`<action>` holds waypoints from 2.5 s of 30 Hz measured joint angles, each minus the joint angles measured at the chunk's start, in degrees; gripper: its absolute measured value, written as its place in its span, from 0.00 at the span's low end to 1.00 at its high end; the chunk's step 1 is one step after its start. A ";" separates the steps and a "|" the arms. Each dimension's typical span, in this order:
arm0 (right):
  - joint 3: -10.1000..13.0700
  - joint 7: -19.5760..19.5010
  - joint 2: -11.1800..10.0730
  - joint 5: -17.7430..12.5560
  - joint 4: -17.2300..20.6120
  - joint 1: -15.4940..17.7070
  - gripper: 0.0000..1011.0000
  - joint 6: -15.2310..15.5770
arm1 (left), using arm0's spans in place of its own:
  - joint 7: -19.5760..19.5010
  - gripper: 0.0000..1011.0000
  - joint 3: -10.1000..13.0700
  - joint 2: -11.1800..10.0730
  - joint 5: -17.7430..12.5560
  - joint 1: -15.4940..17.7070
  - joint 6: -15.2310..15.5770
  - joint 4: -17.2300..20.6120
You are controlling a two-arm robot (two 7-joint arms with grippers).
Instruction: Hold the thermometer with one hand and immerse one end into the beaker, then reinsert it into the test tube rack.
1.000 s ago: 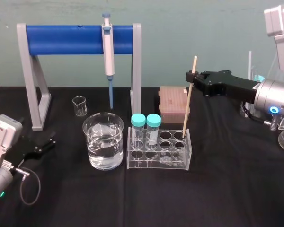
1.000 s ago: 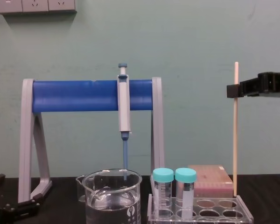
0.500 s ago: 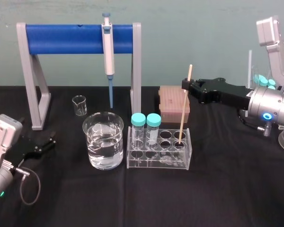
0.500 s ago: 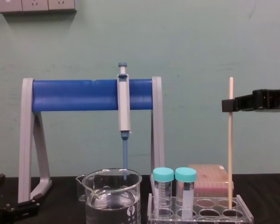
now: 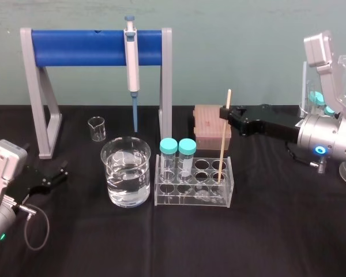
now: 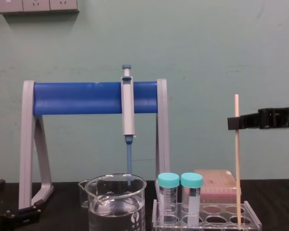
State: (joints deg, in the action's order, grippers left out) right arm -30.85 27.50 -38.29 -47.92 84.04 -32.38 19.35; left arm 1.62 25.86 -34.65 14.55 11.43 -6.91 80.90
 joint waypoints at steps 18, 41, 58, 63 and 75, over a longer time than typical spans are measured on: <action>-0.99 1.83 2.46 3.87 -4.23 -0.26 0.05 -2.42 | 0.00 0.99 0.00 0.00 0.00 0.00 0.00 0.00; -0.93 3.88 5.04 6.05 -7.53 -0.48 0.06 -2.94 | 0.00 0.99 0.00 0.00 0.00 0.00 0.00 0.00; -0.62 3.76 5.46 6.78 -7.57 -0.24 0.05 -1.98 | 0.00 0.99 0.00 0.00 0.00 0.00 0.00 0.00; -0.58 3.75 5.52 6.91 -7.51 -0.13 0.05 -1.79 | 0.00 0.99 0.00 0.00 0.00 0.00 0.00 0.00; -0.49 3.76 5.47 7.24 -7.32 0.14 0.05 -1.69 | 0.00 0.99 0.00 0.00 0.00 0.00 0.00 0.00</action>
State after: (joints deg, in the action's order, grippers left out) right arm -31.33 31.26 -32.82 -40.69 76.72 -32.25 17.65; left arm 1.62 25.86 -34.65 14.55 11.43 -6.91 80.90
